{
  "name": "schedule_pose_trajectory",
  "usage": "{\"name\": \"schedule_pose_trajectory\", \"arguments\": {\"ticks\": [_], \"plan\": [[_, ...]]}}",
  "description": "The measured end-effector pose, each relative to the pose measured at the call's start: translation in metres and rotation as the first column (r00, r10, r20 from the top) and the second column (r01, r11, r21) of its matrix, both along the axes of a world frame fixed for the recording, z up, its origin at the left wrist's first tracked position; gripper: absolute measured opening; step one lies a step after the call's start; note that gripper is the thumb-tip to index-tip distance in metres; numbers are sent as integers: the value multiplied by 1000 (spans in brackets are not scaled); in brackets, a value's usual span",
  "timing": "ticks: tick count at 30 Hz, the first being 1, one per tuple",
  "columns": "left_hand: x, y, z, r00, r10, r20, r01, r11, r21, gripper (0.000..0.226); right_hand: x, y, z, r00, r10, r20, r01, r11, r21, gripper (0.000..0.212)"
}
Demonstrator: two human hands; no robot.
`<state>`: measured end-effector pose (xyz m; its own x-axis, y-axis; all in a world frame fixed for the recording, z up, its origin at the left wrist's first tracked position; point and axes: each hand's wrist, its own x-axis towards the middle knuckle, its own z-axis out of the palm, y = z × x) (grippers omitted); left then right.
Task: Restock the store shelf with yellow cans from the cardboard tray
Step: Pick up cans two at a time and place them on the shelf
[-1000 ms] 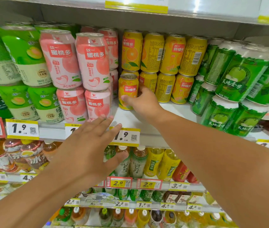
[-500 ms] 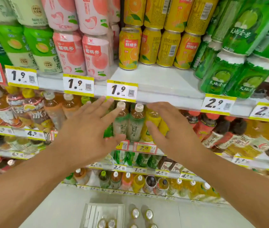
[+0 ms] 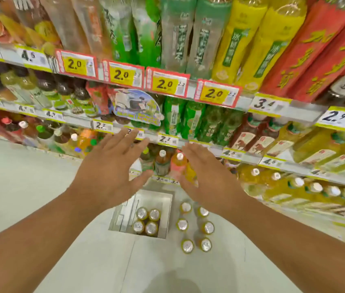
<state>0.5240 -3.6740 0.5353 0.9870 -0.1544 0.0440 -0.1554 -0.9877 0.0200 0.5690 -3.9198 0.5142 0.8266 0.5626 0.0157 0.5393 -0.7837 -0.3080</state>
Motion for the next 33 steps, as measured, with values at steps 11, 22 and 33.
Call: {"name": "schedule_pose_trajectory", "arguments": {"ticks": [11,22,33], "plan": [[-58,32,-293,986,-33,-165,30,999,-24,72,-62,30,-262,951,-72,-299,36,992,-125,72],[-45,73,-492,971,-86,-223,94,995,28,70,-52,63,-449,946,50,-319,-95,987,-129,69],[-25,96,-566,909,-346,-230,349,937,-28,76,-29,71,-526,919,203,-338,-254,961,-114,75]]}}
